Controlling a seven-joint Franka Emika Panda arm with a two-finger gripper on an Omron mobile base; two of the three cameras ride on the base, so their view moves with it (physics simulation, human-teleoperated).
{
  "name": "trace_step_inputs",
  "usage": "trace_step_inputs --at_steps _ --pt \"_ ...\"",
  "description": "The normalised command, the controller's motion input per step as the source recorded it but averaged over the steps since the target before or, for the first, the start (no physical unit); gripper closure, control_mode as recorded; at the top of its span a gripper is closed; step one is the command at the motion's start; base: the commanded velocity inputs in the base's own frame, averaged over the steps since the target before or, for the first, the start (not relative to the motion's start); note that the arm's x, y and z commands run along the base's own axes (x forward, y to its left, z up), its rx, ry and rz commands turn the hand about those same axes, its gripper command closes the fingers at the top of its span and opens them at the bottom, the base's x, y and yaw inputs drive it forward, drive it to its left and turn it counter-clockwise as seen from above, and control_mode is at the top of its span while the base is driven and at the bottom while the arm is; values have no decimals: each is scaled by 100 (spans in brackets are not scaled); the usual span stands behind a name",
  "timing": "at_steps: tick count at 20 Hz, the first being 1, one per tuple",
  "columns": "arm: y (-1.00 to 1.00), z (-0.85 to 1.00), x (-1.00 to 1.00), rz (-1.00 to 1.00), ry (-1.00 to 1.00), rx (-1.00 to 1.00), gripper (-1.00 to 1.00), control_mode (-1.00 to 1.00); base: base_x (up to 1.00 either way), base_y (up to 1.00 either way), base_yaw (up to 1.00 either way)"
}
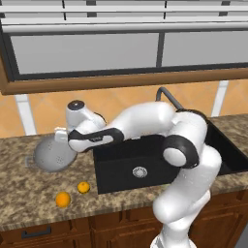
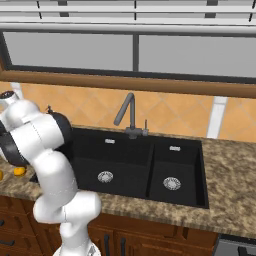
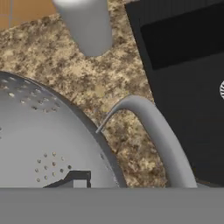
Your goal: Put the colander in the sink, put the orange, tangerine in the colander, and turn on the sink faucet and pour water over the colander.
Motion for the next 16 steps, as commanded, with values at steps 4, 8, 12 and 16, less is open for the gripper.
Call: trace_step_inputs --at_steps 4,8,12,16 --pt "-87 87 -48 -26 -30 9 100 -100 0 0 0" --pt "-96 93 -51 -32 -21 17 100 -100 0 0 0" --pt "-100 61 -86 -29 -1 27 100 -100 0 0 0" --pt "-100 34 -86 -26 1 28 100 -100 0 0 0"
